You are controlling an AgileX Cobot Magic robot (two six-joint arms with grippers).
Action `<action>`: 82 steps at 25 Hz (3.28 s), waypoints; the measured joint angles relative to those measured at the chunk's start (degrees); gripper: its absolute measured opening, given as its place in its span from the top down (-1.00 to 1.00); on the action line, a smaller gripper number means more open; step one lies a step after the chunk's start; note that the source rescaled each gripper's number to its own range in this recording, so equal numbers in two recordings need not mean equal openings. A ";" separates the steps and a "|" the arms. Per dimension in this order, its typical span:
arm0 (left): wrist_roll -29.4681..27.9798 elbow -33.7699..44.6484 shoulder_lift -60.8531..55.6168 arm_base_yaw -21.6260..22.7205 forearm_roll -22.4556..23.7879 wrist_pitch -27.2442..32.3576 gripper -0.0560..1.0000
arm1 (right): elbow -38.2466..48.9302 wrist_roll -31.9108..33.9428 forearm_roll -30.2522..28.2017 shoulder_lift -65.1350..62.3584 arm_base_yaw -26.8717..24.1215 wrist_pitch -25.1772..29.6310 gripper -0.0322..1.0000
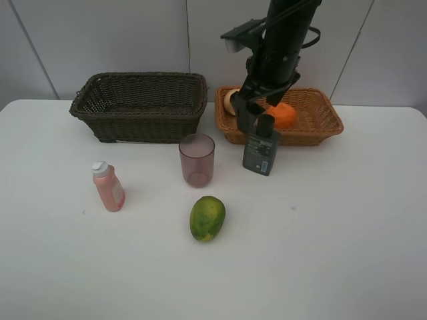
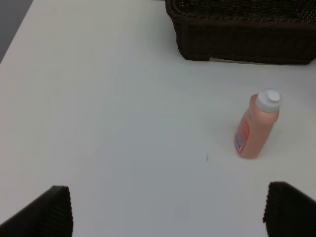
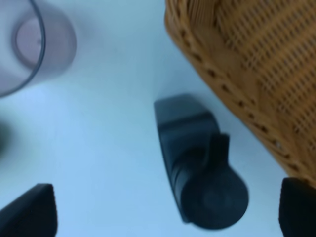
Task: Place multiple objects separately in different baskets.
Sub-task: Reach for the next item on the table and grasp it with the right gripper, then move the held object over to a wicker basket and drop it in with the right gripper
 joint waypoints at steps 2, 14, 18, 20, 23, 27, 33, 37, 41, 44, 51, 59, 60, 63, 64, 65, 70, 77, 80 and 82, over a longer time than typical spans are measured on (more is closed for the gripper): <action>0.00 0.00 0.00 0.00 0.00 0.00 -1.00 | 1.70 -0.25 0.13 -0.93 0.00 -0.45 -0.91; 0.00 0.00 0.00 0.00 0.00 0.00 -1.00 | 8.73 -3.10 -3.11 -1.11 0.00 -9.68 -0.91; 0.00 0.00 0.00 0.00 0.00 0.00 -1.00 | 8.79 -3.10 -3.57 0.30 0.00 -10.42 -0.90; 0.00 0.00 0.00 0.00 0.00 0.00 -1.00 | 8.79 -3.10 -3.25 1.13 0.00 -10.97 -0.83; 0.00 0.00 0.00 0.00 0.00 0.00 -1.00 | 8.79 -3.10 -2.97 1.91 0.00 -11.75 -0.60; 0.00 0.00 0.00 0.00 0.00 0.00 -1.00 | 8.79 -3.10 -2.96 2.29 0.00 -12.21 0.06; 0.00 0.00 0.00 0.00 0.00 0.00 -1.00 | 8.79 -3.10 -2.97 2.59 0.00 -12.08 0.93; 0.00 0.00 0.00 0.00 0.00 0.00 -1.00 | 8.69 -3.10 -2.97 2.90 0.00 -12.01 0.93; 0.00 0.00 0.00 0.00 0.00 0.00 -1.00 | 8.68 -3.10 -2.97 2.90 0.00 -11.95 0.93; 0.00 0.00 0.00 0.00 0.00 0.00 -1.00 | 8.68 -3.10 -2.97 2.90 0.00 -11.95 0.93; 0.00 0.00 0.00 0.00 0.00 0.00 -1.00 | 8.50 -3.10 -3.08 2.83 0.00 -11.78 0.93; 0.00 0.00 0.00 0.00 0.00 0.00 -1.00 | 8.97 -3.10 -2.98 -1.67 0.00 -10.49 0.93; 0.00 0.00 0.00 0.00 0.00 0.00 -1.00 | 8.97 -3.10 -2.98 -2.48 0.00 -10.42 0.93; 0.00 0.00 0.00 0.00 0.00 0.00 -1.00 | 8.97 -3.10 -2.98 -4.89 0.00 -9.49 0.93; 0.00 0.00 0.00 0.00 0.00 0.00 -1.00 | 8.97 -2.98 -2.92 -5.59 0.00 -9.29 0.93; 0.00 0.00 0.00 0.00 0.00 0.00 -1.00 | 8.97 -2.64 -2.92 -6.43 0.00 -9.26 0.93; 0.00 0.00 0.00 0.00 0.00 0.00 -1.00 | 8.97 -0.44 -1.74 -11.38 0.06 -11.07 0.93; 0.00 0.00 0.00 0.00 0.00 0.00 -1.00 | 5.58 0.65 1.19 -13.01 3.15 -16.44 0.93; 0.00 0.00 0.00 0.00 0.00 0.00 -1.00 | 3.44 1.76 2.02 -12.50 4.32 -19.22 0.93; 0.00 0.00 0.00 0.00 0.00 0.00 -1.00 | 0.91 3.14 2.68 -11.17 5.38 -20.88 0.93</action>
